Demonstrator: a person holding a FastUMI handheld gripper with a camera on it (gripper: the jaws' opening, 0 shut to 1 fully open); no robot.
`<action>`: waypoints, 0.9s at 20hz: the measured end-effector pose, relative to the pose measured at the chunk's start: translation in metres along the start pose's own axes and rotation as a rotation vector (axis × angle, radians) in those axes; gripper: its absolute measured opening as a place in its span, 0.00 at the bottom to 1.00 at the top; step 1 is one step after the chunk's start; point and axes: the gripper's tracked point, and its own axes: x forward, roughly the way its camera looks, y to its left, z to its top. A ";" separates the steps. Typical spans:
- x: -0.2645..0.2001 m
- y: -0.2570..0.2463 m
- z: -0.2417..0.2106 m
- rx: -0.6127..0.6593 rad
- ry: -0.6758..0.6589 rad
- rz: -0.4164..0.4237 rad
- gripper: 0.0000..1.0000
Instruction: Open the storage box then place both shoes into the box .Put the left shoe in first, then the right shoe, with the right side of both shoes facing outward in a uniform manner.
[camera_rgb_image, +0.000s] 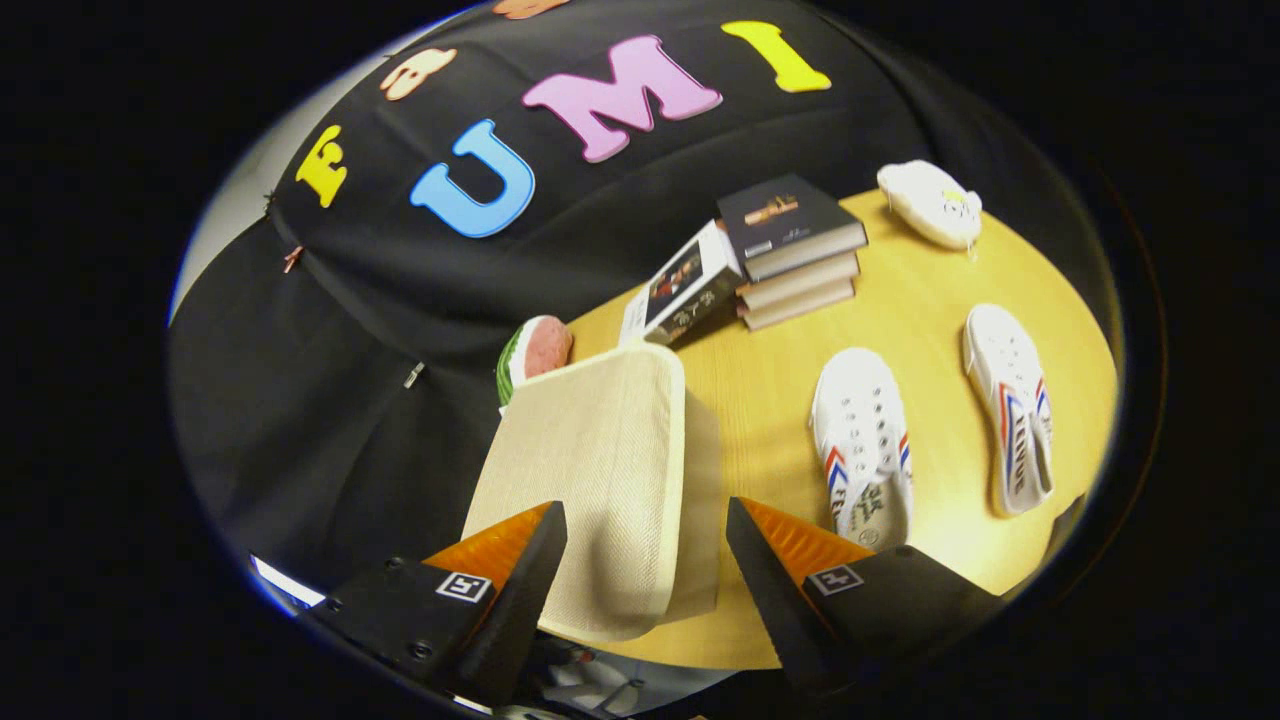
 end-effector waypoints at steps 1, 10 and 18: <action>0.003 -0.001 -0.005 0.037 0.032 0.017 0.98; 0.023 0.011 -0.025 0.139 0.197 0.094 0.63; 0.017 0.017 -0.022 0.183 0.231 0.133 0.13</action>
